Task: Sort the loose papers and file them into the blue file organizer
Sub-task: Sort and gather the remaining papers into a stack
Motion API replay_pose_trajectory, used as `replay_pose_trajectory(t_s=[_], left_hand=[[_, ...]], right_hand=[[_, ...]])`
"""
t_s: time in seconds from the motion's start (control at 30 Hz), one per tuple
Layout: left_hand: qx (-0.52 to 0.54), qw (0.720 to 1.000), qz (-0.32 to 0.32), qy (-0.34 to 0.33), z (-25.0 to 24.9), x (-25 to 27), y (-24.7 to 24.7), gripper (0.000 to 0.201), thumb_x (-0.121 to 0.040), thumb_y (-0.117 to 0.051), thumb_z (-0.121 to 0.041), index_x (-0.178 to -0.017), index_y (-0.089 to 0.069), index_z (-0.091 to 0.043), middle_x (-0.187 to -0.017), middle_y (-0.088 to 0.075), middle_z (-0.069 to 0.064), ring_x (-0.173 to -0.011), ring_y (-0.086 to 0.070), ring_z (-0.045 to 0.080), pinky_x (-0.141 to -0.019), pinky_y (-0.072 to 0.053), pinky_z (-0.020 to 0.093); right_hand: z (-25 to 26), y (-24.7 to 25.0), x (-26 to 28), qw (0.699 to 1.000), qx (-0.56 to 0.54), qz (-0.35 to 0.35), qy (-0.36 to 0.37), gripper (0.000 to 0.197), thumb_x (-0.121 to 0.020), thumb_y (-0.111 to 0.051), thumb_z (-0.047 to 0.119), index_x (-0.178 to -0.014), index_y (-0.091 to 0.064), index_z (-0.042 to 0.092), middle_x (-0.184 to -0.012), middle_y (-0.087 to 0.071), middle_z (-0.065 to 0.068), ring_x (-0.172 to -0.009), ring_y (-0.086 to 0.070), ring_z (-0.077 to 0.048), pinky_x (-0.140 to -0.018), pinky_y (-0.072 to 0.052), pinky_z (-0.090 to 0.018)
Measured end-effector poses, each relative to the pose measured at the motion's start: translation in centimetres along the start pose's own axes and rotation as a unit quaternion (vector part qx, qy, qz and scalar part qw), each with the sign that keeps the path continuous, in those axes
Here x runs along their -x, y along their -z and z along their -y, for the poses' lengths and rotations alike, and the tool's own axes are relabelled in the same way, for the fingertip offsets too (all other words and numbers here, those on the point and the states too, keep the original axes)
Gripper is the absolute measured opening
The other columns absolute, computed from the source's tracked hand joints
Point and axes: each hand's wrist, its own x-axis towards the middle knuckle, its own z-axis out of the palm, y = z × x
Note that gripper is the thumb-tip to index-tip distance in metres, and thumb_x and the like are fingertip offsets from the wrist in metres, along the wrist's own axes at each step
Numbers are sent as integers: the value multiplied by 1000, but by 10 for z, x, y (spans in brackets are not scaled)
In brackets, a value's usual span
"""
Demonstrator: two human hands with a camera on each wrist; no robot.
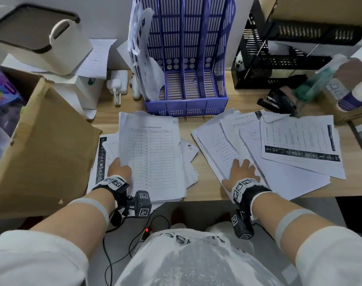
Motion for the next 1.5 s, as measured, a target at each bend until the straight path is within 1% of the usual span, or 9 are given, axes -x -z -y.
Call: replay_pose_trajectory(t_s=[0.1,0.27,0.4,0.67,0.87,0.97,1.17,1.4,1.5], left_hand=[[14,999,42,-3,-1,3,7,46,-92,-38,3,-132,-55,-11,-122,-60,6,-114,-53,32,-90,-40,31],[14,984,175,-30,-15,14,-3,40,-85,-60,-17,-124,-61,-27,-118,-69,0,-106,-64,26,-97,-50,42],[20,976,206,-63,-20,20,-10,44,-88,-65,-19,-131,-59,-21,-120,-67,0,-109,-64,25,-98,-51,42],[58,971,217,-79,-22,23,-24,51,-61,-84,-49,-105,-74,-24,-100,-77,-2,-92,-73,24,-84,-59,43],[77,976,175,-108,-39,25,-38,30,-95,-57,-41,-75,-67,-22,-73,-70,-4,-65,-65,13,-55,-50,18],[96,976,167,-98,-37,19,-45,37,-97,-55,-37,-67,-69,-22,-75,-71,3,-75,-66,25,-70,-54,31],[17,981,141,-132,-34,11,-45,26,-101,-45,-20,-106,-67,-9,-100,-65,7,-95,-60,27,-81,-43,30],[0,984,145,-104,-21,0,-47,29,-100,-43,-21,-110,-63,-3,-113,-65,14,-106,-60,32,-94,-45,37],[-6,982,165,-91,-23,4,-47,28,-101,-42,-25,-101,-60,-3,-104,-64,18,-100,-61,33,-79,-42,31]], right_hand=[[21,11,6,978,-131,-105,121,63,-83,-53,58,-135,-43,23,-147,-31,-4,-138,-29,-23,-110,-31,-42],[69,51,37,882,-413,86,207,62,-87,-67,38,-137,-39,15,-121,-53,5,-113,-52,-13,-93,-39,-26],[62,62,34,897,-385,15,216,34,-89,-60,7,-123,-56,2,-117,-64,-14,-109,-58,-29,-86,-44,-29],[31,51,7,900,-411,1,146,24,-91,-59,16,-113,-67,14,-109,-69,-6,-99,-61,-24,-87,-48,-31],[19,49,-3,908,-403,-42,108,27,-96,-47,16,-101,-66,-2,-80,-60,-14,-69,-50,-23,-57,-34,-25],[10,47,-7,910,-402,-58,86,31,-98,-45,16,-112,-64,-3,-94,-67,-21,-84,-60,-35,-71,-48,-33],[-6,31,-13,897,-437,-64,25,29,-98,-42,11,-111,-65,-2,-104,-66,-24,-78,-52,-23,-63,-38,-27],[-9,20,-15,904,-427,-30,-14,33,-94,-43,12,-111,-54,-13,-114,-59,-32,-80,-57,-30,-69,-44,-30],[3,21,-13,917,-399,-4,9,30,-93,-42,7,-113,-54,-11,-99,-61,-23,-86,-57,-32,-65,-44,-26]])
